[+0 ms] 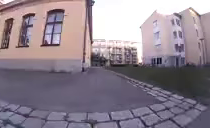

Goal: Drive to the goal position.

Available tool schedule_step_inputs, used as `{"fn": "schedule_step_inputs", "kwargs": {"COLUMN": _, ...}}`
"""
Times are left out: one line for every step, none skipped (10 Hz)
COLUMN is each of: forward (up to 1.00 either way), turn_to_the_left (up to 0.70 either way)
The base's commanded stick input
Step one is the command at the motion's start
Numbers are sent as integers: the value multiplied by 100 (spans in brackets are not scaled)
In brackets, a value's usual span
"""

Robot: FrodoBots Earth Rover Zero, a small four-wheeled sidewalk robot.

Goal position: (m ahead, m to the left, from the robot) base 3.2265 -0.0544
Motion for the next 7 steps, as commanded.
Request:
{"fn": "schedule_step_inputs", "kwargs": {"forward": 100, "turn_to_the_left": 0}}
{"fn": "schedule_step_inputs", "kwargs": {"forward": 100, "turn_to_the_left": 0}}
{"fn": "schedule_step_inputs", "kwargs": {"forward": 100, "turn_to_the_left": 0}}
{"fn": "schedule_step_inputs", "kwargs": {"forward": 100, "turn_to_the_left": 0}}
{"fn": "schedule_step_inputs", "kwargs": {"forward": 100, "turn_to_the_left": 0}}
{"fn": "schedule_step_inputs", "kwargs": {"forward": 100, "turn_to_the_left": 0}}
{"fn": "schedule_step_inputs", "kwargs": {"forward": 100, "turn_to_the_left": 0}}
